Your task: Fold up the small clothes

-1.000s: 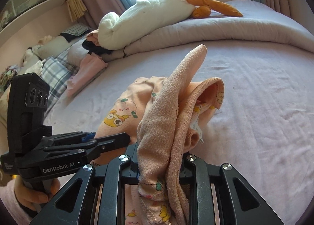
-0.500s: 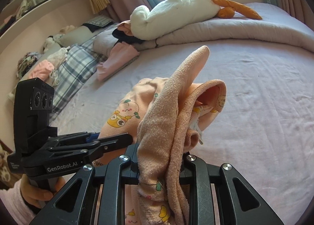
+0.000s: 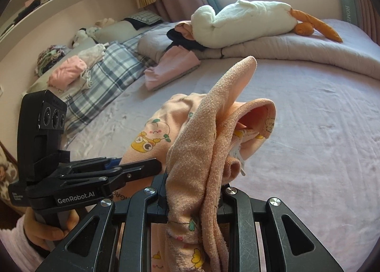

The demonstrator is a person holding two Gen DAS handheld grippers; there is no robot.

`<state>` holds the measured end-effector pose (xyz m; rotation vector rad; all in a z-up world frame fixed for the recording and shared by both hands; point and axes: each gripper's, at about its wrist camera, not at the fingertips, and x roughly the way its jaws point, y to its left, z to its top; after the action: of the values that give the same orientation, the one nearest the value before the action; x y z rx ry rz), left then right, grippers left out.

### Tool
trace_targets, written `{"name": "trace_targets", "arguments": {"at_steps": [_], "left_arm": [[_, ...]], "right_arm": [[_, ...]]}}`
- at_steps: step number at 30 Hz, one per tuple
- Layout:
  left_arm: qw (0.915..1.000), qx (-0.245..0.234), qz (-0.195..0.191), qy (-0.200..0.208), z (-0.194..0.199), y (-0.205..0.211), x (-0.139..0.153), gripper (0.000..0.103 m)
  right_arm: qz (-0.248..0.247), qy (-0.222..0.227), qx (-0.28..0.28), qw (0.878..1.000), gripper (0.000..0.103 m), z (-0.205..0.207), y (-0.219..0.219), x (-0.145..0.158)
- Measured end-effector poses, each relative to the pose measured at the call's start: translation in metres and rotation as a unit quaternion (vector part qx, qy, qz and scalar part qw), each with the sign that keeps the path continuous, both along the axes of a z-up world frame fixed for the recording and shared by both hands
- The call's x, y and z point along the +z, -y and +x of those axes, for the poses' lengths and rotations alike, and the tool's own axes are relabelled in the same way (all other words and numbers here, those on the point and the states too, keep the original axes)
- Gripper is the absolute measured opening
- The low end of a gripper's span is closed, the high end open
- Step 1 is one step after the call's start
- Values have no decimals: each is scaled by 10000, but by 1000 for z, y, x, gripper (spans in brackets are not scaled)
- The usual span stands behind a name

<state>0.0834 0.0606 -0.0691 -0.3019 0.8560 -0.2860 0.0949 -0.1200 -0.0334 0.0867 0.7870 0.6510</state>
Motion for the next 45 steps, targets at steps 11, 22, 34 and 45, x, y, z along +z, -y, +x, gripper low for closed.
{"name": "trace_targets", "arguments": {"at_steps": [11, 22, 34, 45], "left_arm": [[9997, 127, 132, 188, 4, -21, 7, 27], [9991, 224, 260, 248, 28, -41, 9, 27], [9991, 281, 296, 131, 63, -55, -3, 27], [9993, 152, 350, 49, 104, -43, -18, 27]], "right_arm": [[-44, 139, 161, 9998, 25, 5, -21, 7], [-69, 256, 262, 9993, 25, 27, -43, 10], [-135, 201, 266, 9994, 25, 51, -59, 1], [-239, 144, 69, 9996, 25, 80, -53, -9]]}}
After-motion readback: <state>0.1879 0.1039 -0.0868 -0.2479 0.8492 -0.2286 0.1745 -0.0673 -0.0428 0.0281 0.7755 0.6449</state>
